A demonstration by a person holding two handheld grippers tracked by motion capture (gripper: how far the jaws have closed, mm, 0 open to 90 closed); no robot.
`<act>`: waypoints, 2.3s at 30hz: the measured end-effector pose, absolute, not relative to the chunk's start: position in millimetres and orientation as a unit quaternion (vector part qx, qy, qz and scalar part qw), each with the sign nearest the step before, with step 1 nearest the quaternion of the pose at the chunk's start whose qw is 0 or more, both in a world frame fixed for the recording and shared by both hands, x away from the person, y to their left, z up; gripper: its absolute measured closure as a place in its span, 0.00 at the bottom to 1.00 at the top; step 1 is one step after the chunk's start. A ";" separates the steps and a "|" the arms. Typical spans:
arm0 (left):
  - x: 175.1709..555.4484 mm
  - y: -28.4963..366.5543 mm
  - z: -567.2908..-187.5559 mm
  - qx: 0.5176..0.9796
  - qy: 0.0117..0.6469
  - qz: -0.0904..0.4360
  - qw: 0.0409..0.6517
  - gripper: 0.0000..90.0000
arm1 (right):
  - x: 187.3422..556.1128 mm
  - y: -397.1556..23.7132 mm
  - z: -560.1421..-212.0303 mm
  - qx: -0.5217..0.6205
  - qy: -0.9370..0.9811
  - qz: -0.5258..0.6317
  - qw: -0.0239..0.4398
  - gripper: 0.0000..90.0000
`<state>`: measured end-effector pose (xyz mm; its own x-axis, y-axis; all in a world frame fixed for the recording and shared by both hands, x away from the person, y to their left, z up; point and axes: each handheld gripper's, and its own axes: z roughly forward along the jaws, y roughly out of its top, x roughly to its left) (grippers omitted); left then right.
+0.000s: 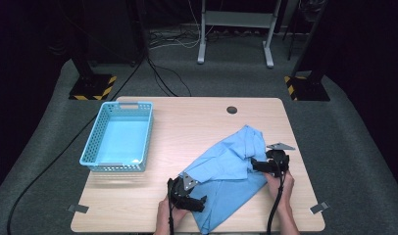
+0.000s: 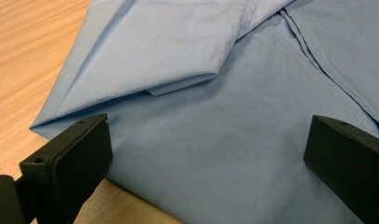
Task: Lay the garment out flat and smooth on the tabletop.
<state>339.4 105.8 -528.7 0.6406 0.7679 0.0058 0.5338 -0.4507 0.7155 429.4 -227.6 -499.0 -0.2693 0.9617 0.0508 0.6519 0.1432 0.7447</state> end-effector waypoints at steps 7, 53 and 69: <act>339.4 105.5 -528.6 0.835 0.390 0.167 0.350 0.01 | 404.6 -235.1 -515.2 0.552 0.740 0.314 0.221 0.02; 340.9 67.5 -507.9 0.842 0.342 0.190 0.370 0.00 | 412.7 -251.5 -526.2 0.521 0.761 0.324 0.210 0.00; 376.4 17.3 -506.3 0.873 0.289 0.175 0.353 0.00 | 412.7 -251.7 -526.3 0.514 0.765 0.327 0.207 0.00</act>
